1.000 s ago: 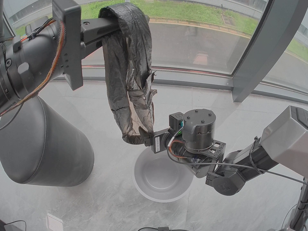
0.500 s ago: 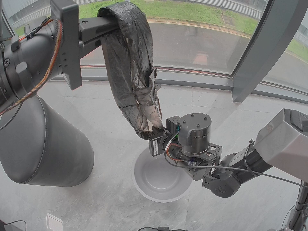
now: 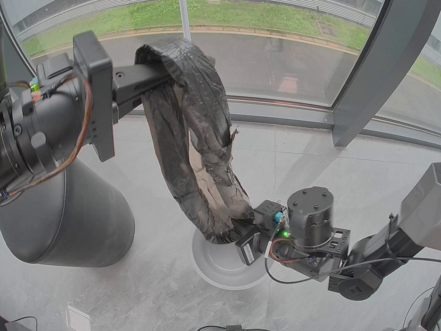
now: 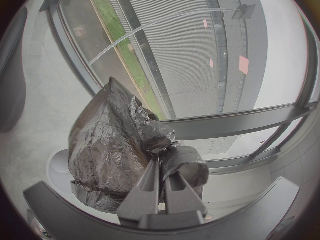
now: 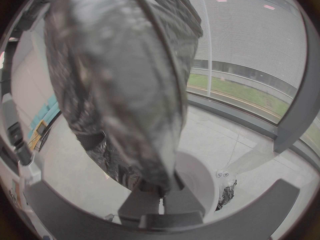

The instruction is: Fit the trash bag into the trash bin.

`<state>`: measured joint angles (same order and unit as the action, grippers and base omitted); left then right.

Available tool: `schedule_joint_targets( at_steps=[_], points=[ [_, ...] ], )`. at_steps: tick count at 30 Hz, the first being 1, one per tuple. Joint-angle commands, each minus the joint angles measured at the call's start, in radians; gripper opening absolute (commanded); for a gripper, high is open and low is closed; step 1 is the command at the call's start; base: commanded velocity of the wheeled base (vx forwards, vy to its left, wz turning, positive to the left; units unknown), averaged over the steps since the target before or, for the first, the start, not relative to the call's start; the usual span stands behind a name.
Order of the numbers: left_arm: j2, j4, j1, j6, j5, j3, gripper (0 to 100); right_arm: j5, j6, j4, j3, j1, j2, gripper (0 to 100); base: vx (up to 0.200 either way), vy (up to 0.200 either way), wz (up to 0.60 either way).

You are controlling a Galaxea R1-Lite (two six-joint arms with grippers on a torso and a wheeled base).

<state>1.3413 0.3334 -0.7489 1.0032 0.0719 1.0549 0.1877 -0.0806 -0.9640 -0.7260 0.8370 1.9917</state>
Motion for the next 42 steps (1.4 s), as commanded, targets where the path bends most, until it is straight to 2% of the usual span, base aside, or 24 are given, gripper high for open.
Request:
schedule_joint_targets(
  at_steps=[1,5,6,8,9,10,11,12,13,16,23,28,35,42],
  points=[
    [-0.016,0.016,0.118,-0.005,0.075,-0.133,0,-0.091,-0.051,0.016,0.149,-0.016,-0.194,0,0.0,0.0,0.0],
    [-0.008,0.078,0.169,-0.006,0.129,-0.222,0,-0.162,-0.042,0.059,0.181,-0.038,-0.235,0,0.0,0.0,0.0],
    [-0.004,0.136,0.189,-0.005,0.163,-0.279,0,-0.211,-0.024,0.102,0.197,-0.042,-0.257,0,0.0,0.0,0.0],
    [-0.002,0.18,0.201,-0.006,0.187,-0.322,0,-0.243,-0.002,0.151,0.203,-0.042,-0.274,0,0.0,0.0,0.0],
    [0.007,0.231,0.212,-0.005,0.209,-0.366,0,-0.286,0.022,0.22,0.204,-0.042,-0.295,0,0.0,0.0,0.0],
    [0.015,0.257,0.215,-0.005,0.218,-0.386,0,-0.323,0.035,0.263,0.203,-0.044,-0.31,0,0.0,0.0,0.0],
    [0.016,0.26,0.217,-0.005,0.218,-0.389,0,-0.327,0.035,0.269,0.203,-0.042,-0.312,0,0.0,0.0,0.0],
    [0.029,0.286,0.217,-0.003,0.22,-0.409,0,-0.393,0.053,0.337,0.198,-0.045,-0.332,0,0.0,0.0,0.0],
    [0.038,0.294,0.218,-0.003,0.22,-0.415,0,-0.425,0.062,0.367,0.195,-0.05,-0.338,0,0.0,0.0,0.0],
    [0.056,0.296,0.221,-0.003,0.22,-0.42,0,-0.488,0.071,0.418,0.195,-0.065,-0.34,0,0.0,0.0,0.0],
    [0.09,0.296,0.22,-0.003,0.224,-0.437,0,-0.563,0.073,0.533,0.2,-0.076,-0.349,0,0.0,0.0,0.0],
    [0.124,0.297,0.218,-0.002,0.23,-0.444,0,-0.571,0.07,0.59,0.198,-0.078,-0.364,0,0.0,0.0,0.0],
    [0.173,0.297,0.211,0.0,0.33,-0.46,0,-0.576,0.071,0.751,0.189,-0.079,-0.432,0,0.0,0.0,0.0],
    [0.2,0.297,0.2,0.009,0.336,-0.46,0,-0.656,0.098,0.821,0.195,-0.102,-0.505,0,0.0,0.0,0.0]
  ],
)
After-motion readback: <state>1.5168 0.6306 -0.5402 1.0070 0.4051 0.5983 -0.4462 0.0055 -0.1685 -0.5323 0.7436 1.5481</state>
